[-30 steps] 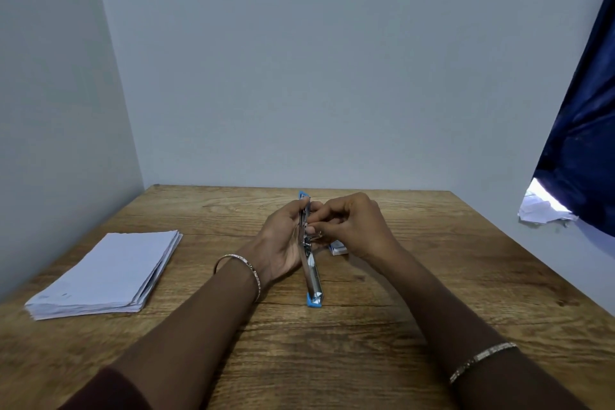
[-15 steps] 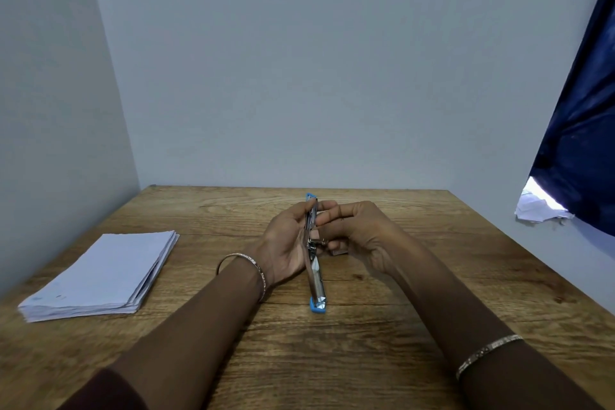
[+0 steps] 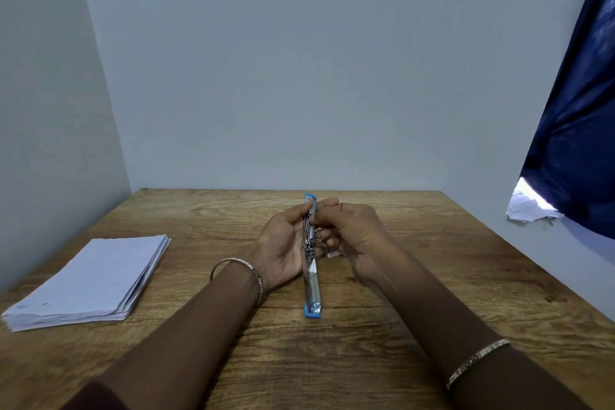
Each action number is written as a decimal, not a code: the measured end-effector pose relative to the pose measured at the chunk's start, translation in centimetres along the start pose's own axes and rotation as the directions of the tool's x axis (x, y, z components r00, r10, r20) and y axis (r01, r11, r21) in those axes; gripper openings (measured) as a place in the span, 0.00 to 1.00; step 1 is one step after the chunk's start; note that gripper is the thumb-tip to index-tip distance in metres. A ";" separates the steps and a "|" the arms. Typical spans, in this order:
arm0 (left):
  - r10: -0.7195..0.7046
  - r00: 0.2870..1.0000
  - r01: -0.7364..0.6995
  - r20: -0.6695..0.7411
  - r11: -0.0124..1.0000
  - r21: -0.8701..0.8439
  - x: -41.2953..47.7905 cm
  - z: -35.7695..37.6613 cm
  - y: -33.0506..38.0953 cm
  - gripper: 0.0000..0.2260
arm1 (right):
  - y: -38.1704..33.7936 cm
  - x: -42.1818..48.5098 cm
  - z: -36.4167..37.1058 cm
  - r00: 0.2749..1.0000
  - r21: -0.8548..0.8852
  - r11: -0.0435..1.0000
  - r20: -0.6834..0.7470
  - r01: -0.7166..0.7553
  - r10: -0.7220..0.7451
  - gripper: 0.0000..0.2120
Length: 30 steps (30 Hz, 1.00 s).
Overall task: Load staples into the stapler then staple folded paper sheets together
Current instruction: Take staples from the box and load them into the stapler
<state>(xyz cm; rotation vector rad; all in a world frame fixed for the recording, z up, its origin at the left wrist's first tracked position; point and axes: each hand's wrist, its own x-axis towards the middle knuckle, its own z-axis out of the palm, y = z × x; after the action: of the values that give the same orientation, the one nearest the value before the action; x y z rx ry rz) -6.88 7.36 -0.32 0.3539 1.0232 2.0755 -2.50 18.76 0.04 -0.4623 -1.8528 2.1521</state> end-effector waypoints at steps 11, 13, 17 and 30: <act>-0.028 0.998 0.033 0.055 0.996 -0.085 0.2 -0.6 0.0 0.20 | 0.3 -0.1 0.7 0.966 -0.052 0.978 -0.152 0.204 -0.210 0.05; -0.052 0.997 0.056 0.056 0.996 -0.068 0.3 -1.0 -0.2 0.15 | 0.0 -0.3 0.2 0.985 -0.019 0.993 -0.119 0.119 -0.121 0.03; -0.064 0.996 0.066 0.058 0.997 -0.028 0.4 -1.6 -0.3 0.11 | -0.5 -0.5 -0.4 0.994 0.042 0.999 -0.103 0.028 -0.024 0.05; -0.104 0.995 0.104 -0.001 0.995 0.000 0.3 -2.0 0.0 0.16 | -0.6 0.3 -1.0 0.998 0.082 0.997 -0.068 0.012 -0.007 0.09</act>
<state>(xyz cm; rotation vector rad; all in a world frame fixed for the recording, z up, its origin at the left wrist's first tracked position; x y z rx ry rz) -8.11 6.50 -1.60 0.2938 1.0208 1.9821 -2.37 19.85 0.47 -0.5009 -1.7195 2.1695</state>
